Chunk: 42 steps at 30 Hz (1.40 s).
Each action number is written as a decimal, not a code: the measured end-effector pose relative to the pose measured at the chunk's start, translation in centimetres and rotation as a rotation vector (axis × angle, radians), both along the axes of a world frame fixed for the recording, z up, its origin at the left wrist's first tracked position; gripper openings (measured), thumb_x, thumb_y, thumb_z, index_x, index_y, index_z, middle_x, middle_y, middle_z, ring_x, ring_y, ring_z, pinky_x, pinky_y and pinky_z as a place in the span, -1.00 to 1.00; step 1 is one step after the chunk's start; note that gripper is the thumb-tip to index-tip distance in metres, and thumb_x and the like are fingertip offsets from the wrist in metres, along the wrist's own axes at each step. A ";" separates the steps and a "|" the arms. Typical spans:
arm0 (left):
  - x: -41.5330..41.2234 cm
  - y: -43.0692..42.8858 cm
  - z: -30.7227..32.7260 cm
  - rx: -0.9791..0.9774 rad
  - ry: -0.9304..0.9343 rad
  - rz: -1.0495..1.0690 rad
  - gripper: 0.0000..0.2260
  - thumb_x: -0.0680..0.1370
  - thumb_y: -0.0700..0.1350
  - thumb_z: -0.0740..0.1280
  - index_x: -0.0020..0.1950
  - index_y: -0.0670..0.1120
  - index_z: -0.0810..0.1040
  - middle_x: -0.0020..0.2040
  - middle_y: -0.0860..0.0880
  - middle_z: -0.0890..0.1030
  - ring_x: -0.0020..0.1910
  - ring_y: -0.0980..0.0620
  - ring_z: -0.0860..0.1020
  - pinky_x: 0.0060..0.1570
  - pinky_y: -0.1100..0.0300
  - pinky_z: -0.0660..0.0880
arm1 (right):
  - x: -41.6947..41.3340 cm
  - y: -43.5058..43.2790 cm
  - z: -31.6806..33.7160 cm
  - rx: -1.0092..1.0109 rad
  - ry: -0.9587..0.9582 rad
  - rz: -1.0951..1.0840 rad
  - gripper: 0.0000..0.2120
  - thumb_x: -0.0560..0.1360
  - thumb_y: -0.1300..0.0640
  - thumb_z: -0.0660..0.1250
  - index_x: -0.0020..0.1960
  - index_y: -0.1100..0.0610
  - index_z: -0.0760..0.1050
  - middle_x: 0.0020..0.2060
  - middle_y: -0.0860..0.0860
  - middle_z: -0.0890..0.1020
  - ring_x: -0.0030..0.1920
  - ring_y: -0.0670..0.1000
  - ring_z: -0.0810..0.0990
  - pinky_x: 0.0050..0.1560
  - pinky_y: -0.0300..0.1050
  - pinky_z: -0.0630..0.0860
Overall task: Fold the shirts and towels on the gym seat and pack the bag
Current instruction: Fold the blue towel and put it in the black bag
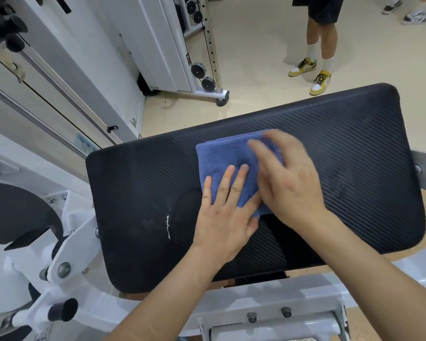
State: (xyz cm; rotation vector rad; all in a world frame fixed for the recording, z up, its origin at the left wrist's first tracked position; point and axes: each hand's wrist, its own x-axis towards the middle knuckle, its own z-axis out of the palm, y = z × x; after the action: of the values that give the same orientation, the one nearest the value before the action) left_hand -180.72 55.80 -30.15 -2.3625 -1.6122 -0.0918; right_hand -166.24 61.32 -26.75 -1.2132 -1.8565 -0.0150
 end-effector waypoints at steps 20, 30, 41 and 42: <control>-4.9 6.0 3.4 -0.059 -0.042 0.011 -0.40 0.52 0.29 0.08 0.54 0.17 0.11 0.56 -0.09 0.17 0.50 -0.11 0.15 0.42 -0.24 0.15 | -1.4 -2.8 -1.1 -0.121 -0.353 -0.059 -0.56 0.47 0.14 0.34 0.34 0.17 0.47 0.25 0.16 0.51 0.06 0.14 0.48 -0.06 0.05 0.44; -4.9 6.1 9.0 -0.516 -0.979 0.163 -0.74 0.46 -0.06 0.39 0.10 0.21 0.56 0.10 0.26 0.54 0.12 0.25 0.48 0.16 0.26 0.42 | 0.0 -4.2 -1.9 -0.335 -0.231 0.138 -0.65 0.47 0.09 0.14 0.12 0.15 0.60 0.27 0.06 0.57 0.18 0.07 0.57 0.10 -0.03 0.53; -4.5 -4.7 5.2 -0.463 -1.644 0.693 -0.79 0.47 -0.34 0.22 -0.13 -0.03 0.50 -0.17 0.00 0.55 -0.21 -0.03 0.48 -0.21 0.03 0.46 | -2.8 -9.3 -0.3 -0.267 -0.542 0.212 -0.42 0.36 -0.22 0.36 0.24 0.13 0.52 0.27 0.12 0.54 0.33 0.15 0.46 0.23 0.13 0.37; -4.3 -6.0 4.9 -0.456 -1.724 0.755 -0.79 0.48 -0.34 0.22 -0.14 -0.03 0.50 -0.16 -0.05 0.57 -0.21 -0.06 0.52 -0.20 0.00 0.51 | -3.3 -10.2 -1.3 -0.272 -0.571 0.237 -0.37 0.32 -0.17 0.42 0.29 0.13 0.49 0.30 0.15 0.50 0.32 0.17 0.46 0.22 0.13 0.36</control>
State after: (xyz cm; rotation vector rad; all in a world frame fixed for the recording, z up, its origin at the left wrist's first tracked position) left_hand -184.99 49.82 -25.26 -1.3571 -3.2398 -2.1911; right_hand -169.55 51.15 -28.04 -1.2461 -2.5617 0.0256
